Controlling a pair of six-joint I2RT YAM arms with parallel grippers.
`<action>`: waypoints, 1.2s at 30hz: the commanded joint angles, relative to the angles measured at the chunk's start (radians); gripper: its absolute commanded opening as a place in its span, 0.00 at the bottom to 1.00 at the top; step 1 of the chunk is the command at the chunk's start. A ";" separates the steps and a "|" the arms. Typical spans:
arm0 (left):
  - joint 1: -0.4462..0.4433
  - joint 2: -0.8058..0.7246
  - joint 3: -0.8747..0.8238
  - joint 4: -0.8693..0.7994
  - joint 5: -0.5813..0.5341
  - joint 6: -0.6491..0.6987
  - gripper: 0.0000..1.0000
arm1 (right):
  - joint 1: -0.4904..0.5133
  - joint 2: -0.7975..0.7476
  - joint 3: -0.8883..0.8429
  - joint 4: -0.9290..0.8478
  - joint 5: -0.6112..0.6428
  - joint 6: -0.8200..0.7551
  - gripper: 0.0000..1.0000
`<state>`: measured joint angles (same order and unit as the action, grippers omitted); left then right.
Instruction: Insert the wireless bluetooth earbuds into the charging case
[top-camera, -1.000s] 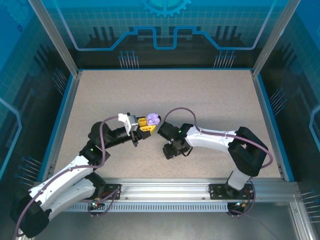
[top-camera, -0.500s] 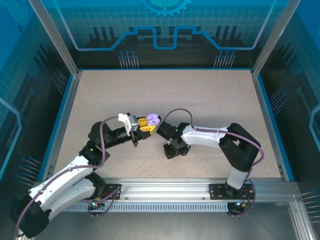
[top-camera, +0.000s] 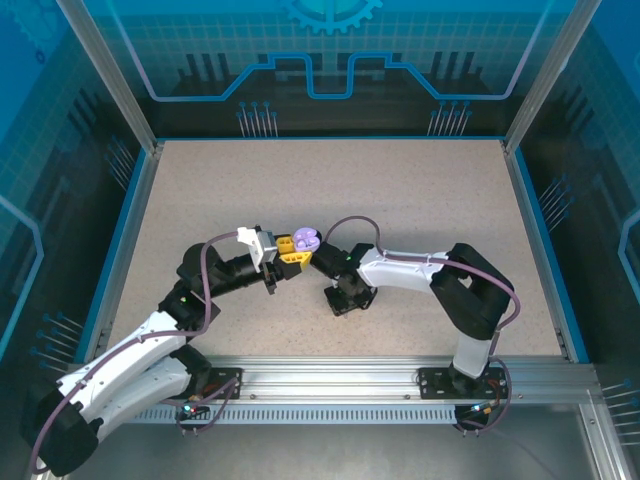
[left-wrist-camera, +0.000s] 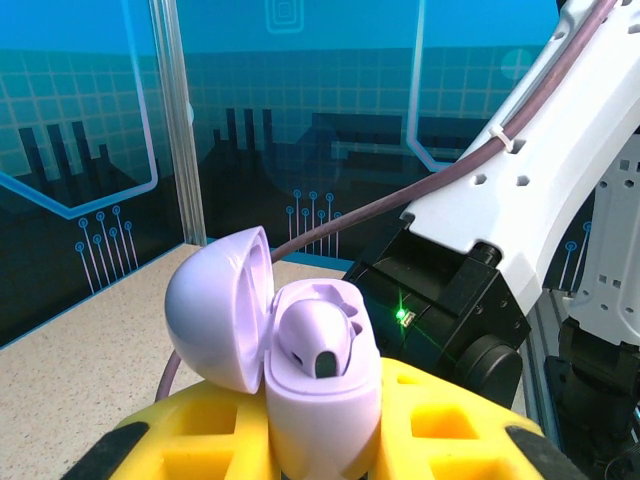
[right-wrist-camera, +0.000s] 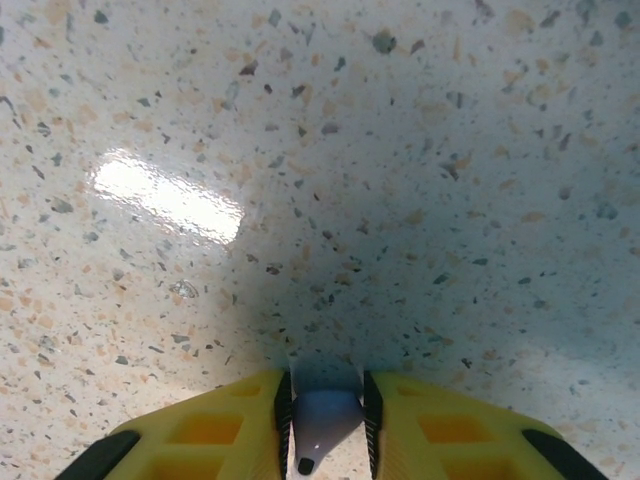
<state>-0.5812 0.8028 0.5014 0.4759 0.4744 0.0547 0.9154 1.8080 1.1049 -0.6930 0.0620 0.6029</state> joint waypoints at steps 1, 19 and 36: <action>-0.009 -0.017 -0.006 0.011 -0.016 0.020 0.06 | 0.008 0.046 0.002 -0.007 -0.048 0.009 0.27; -0.009 0.033 -0.009 0.051 -0.029 0.011 0.06 | -0.084 -0.359 -0.108 0.048 0.055 0.002 0.22; -0.041 0.238 -0.017 0.190 -0.061 -0.003 0.01 | -0.063 -0.802 0.120 0.099 0.181 -0.075 0.22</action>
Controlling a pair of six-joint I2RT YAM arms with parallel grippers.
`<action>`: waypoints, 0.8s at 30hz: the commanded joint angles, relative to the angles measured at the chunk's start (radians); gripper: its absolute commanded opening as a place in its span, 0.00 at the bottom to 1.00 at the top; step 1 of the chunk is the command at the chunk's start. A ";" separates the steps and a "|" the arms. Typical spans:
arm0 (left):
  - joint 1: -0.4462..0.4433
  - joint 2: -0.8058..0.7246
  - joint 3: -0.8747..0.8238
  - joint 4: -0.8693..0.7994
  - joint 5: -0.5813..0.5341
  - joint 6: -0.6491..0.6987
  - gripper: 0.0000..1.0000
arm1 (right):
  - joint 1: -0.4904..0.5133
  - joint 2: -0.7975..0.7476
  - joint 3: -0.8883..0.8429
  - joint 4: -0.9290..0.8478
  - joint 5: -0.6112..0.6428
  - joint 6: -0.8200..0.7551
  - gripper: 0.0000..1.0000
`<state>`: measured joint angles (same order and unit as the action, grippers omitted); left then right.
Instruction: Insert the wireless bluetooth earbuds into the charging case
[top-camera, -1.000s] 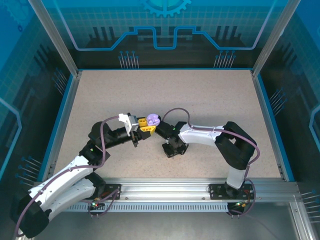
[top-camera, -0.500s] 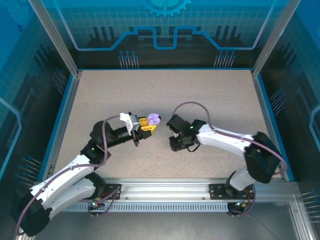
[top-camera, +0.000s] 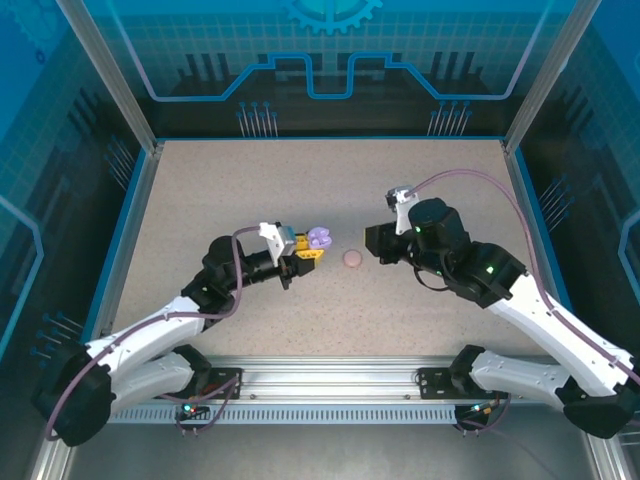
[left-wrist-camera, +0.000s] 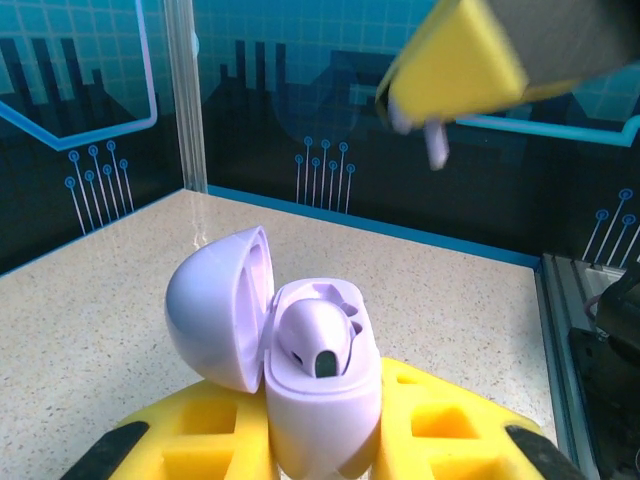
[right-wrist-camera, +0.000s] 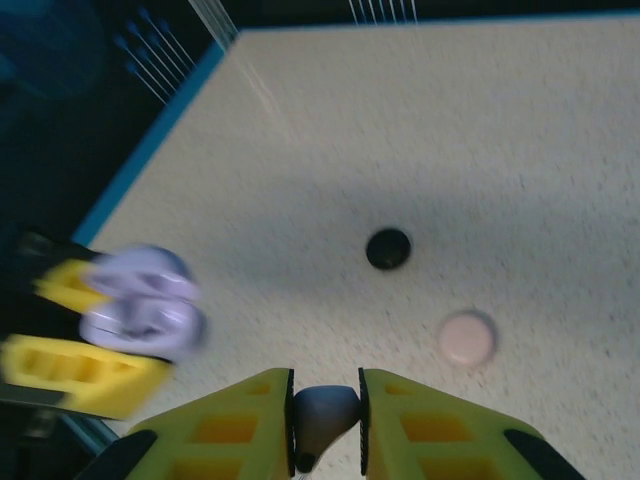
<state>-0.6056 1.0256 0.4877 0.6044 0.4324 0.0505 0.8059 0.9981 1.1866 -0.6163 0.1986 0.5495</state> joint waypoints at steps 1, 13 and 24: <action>-0.020 0.022 -0.001 0.062 -0.023 0.005 0.01 | 0.065 0.015 0.048 0.030 0.059 -0.023 0.22; -0.063 0.057 0.023 0.054 -0.055 0.029 0.01 | 0.202 0.146 0.090 0.110 0.209 -0.024 0.22; -0.068 0.048 0.026 0.056 -0.063 0.019 0.01 | 0.211 0.207 0.068 0.123 0.206 -0.004 0.22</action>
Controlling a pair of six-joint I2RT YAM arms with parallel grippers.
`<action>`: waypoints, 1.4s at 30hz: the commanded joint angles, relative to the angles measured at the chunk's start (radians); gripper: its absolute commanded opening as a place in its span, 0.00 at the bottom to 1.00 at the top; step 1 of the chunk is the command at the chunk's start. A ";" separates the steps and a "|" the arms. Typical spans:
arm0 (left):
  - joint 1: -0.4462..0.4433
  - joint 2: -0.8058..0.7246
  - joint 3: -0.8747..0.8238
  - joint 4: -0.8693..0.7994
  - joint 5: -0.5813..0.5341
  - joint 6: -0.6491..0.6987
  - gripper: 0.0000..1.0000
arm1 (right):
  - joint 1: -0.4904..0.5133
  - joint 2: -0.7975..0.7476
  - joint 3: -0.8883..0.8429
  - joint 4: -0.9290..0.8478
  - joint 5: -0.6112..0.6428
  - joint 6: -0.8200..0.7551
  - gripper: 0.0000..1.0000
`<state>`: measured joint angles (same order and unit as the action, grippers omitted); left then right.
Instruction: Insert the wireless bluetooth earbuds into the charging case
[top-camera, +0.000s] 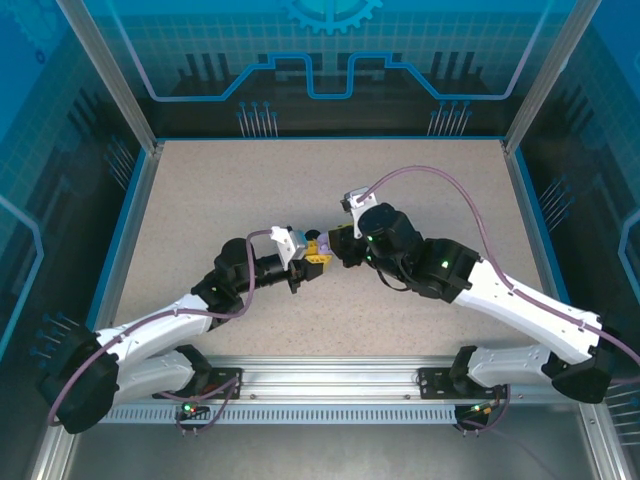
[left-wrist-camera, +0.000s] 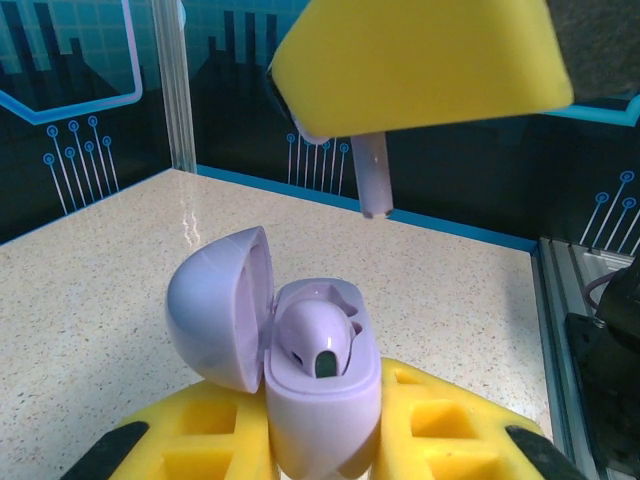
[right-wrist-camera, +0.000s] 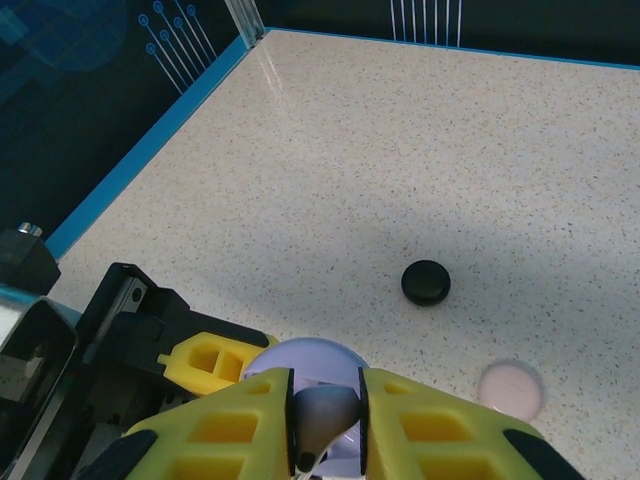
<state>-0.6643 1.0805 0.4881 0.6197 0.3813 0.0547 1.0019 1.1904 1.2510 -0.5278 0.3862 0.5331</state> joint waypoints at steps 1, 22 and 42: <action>-0.011 -0.007 0.027 0.041 -0.012 0.015 0.01 | 0.014 0.018 0.003 0.035 0.017 0.014 0.22; -0.011 -0.018 0.023 0.042 -0.018 0.014 0.01 | 0.017 0.048 -0.033 0.012 0.024 0.041 0.22; -0.011 -0.018 0.022 0.049 -0.022 0.010 0.01 | -0.002 -0.005 -0.001 -0.033 -0.038 0.032 0.38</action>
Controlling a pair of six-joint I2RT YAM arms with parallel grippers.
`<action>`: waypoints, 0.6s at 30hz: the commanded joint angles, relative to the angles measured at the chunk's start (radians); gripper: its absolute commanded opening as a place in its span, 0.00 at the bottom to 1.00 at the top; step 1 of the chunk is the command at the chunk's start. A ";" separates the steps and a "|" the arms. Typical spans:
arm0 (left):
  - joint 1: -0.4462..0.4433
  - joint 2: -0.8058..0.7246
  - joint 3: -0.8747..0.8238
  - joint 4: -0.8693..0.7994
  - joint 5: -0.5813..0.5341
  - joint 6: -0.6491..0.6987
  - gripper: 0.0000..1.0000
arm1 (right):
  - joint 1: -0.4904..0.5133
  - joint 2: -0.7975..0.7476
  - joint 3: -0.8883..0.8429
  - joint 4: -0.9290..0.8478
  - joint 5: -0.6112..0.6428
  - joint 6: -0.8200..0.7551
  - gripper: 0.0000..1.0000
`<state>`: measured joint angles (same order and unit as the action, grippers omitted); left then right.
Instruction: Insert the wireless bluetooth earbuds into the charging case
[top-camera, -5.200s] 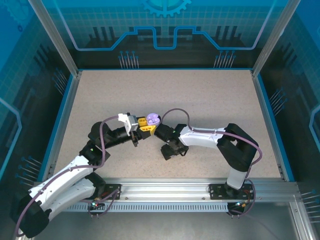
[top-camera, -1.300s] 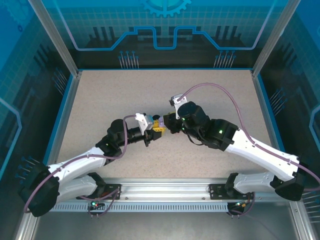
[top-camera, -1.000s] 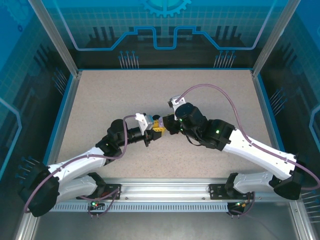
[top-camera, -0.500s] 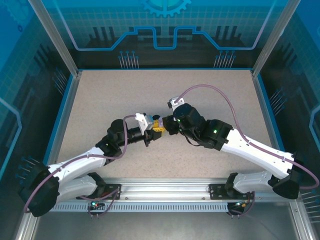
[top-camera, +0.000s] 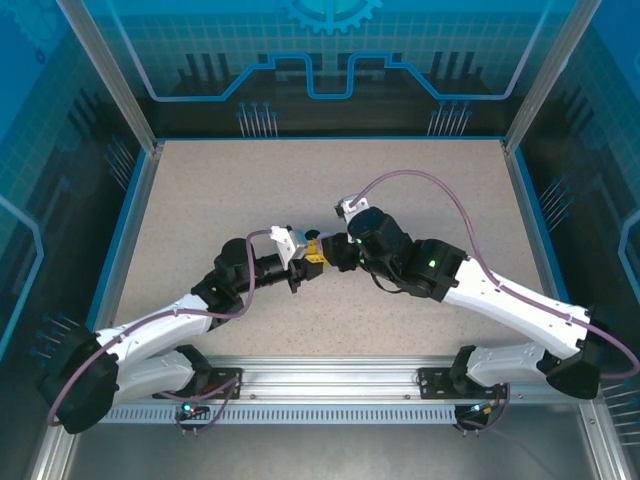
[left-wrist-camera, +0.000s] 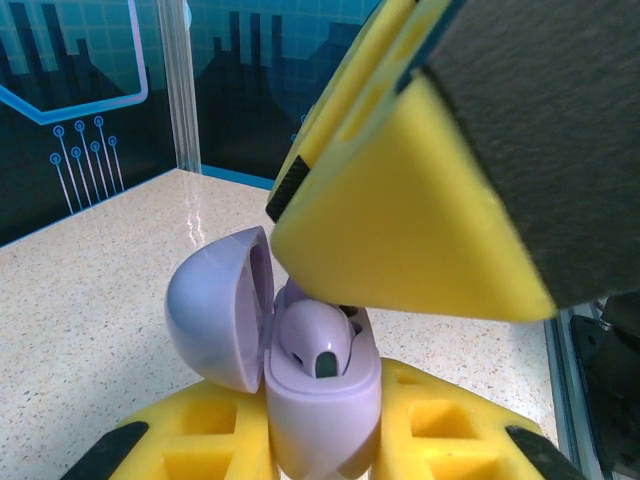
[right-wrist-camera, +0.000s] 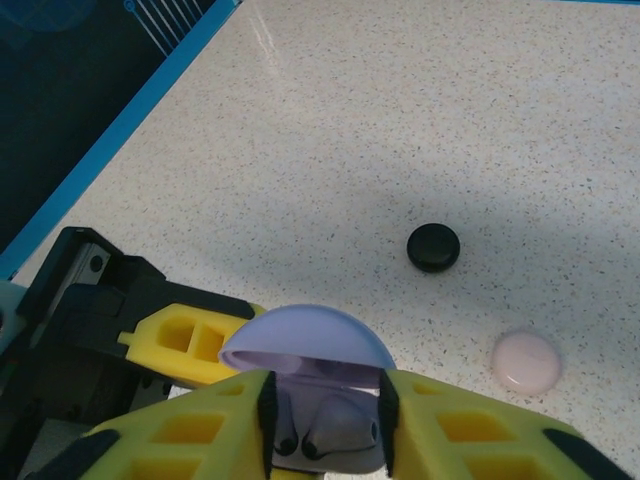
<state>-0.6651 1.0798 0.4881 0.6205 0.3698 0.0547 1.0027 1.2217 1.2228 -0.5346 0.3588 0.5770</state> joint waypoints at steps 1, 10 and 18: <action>-0.009 -0.018 0.021 0.048 -0.011 0.011 0.01 | -0.007 -0.045 0.031 -0.031 -0.014 -0.021 0.40; -0.010 -0.030 0.021 0.064 0.011 -0.007 0.01 | -0.285 -0.180 -0.051 0.018 -0.460 -0.163 0.87; -0.009 -0.035 0.042 0.083 0.048 -0.029 0.01 | -0.439 -0.119 -0.126 0.174 -0.947 -0.152 1.00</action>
<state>-0.6655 1.0630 0.4892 0.6449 0.3824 0.0467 0.5728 1.0718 1.1030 -0.4419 -0.3424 0.4397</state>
